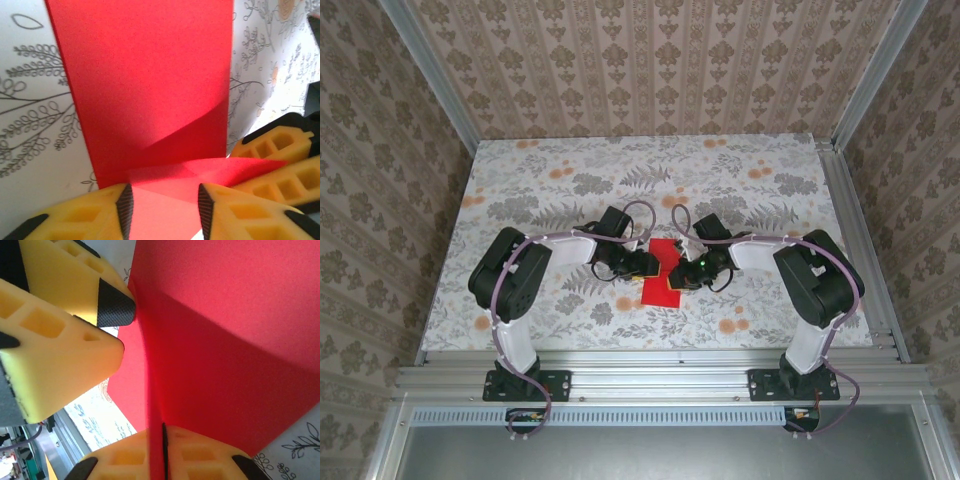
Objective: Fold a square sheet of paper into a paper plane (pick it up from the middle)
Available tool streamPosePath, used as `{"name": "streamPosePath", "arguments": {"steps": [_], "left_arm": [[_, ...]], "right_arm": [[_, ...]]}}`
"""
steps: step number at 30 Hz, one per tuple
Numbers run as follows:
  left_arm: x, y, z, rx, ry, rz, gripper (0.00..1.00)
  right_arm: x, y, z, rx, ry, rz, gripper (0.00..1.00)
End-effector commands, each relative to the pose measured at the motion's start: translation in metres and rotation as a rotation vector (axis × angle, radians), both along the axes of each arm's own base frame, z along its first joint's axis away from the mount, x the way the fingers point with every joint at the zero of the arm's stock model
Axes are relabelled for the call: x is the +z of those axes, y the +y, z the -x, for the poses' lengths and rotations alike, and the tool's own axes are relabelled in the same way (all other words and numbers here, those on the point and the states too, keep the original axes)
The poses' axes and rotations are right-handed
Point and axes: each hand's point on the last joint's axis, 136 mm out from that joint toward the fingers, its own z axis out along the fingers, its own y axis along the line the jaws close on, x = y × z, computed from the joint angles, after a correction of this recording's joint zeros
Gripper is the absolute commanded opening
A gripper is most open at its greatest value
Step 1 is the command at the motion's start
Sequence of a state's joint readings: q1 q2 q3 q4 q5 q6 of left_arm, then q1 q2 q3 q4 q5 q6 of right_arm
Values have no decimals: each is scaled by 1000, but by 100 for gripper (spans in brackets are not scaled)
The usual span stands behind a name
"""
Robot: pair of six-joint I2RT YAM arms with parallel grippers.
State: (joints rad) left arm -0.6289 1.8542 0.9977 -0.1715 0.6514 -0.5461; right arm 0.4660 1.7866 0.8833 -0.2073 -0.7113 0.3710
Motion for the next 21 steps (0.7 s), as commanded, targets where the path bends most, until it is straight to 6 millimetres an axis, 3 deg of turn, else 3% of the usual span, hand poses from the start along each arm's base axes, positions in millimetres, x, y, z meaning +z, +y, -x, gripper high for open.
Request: {"name": "streamPosePath", "arguments": {"steps": [1,11,21], "left_arm": [[12,4,-1,7,-31,-3,48],[59,9,-12,163,-107,102,61],[78,23,-21,417,-107,248,62]], "right_arm": [[15,5,-5,5,-29,-26,7],[66,20,-15,-25,-67,-196,2],[103,26,-24,-55,-92,-310,2]]}}
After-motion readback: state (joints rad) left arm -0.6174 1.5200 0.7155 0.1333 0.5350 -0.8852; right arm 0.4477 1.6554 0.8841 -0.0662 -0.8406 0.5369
